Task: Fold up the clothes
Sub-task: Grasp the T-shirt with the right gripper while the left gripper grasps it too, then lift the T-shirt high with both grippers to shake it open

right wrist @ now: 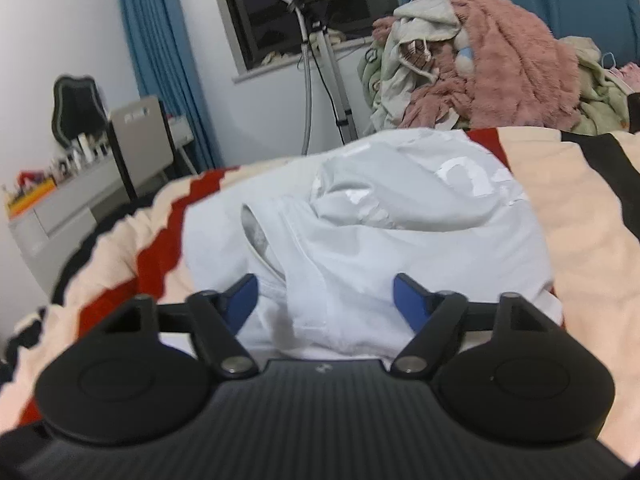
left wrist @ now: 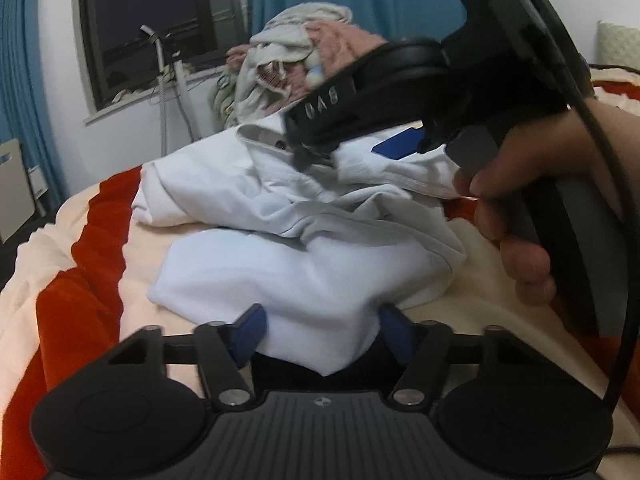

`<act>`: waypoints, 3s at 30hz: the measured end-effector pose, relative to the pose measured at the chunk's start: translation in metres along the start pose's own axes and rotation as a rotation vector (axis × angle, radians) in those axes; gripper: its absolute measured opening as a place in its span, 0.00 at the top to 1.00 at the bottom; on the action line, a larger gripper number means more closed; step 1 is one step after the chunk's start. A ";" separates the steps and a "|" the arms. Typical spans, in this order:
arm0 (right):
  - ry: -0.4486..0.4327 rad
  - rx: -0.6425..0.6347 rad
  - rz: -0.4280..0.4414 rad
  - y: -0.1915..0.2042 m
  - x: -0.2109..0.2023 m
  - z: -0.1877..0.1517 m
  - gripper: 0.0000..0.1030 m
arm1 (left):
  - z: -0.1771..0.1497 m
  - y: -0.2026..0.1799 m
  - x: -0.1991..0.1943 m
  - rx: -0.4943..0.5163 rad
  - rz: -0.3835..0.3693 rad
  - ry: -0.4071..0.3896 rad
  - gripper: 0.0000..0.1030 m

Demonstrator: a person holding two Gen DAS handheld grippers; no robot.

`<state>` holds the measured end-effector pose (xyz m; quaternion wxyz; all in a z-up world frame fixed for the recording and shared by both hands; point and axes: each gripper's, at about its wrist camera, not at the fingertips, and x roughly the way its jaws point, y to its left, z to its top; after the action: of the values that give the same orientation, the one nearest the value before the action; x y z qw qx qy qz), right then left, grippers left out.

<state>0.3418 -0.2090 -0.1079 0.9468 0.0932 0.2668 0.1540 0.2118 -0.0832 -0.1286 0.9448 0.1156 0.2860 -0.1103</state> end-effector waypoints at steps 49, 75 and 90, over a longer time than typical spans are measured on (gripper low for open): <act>-0.103 0.114 -0.135 0.033 -0.197 -0.052 0.87 | -0.004 0.020 -0.132 -0.053 -0.074 -0.226 0.14; -0.199 0.136 -0.396 0.010 -0.182 -0.056 0.75 | -0.009 0.006 -0.068 -0.164 0.412 -0.203 0.04; -0.296 0.060 -0.517 0.017 -0.202 -0.040 0.52 | -0.006 0.072 -0.157 -0.357 0.466 -0.316 0.05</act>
<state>0.1527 -0.2583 -0.0412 0.9801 0.0713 0.1452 -0.1154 0.1011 0.0093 -0.0338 0.9827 -0.0082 0.1165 0.1440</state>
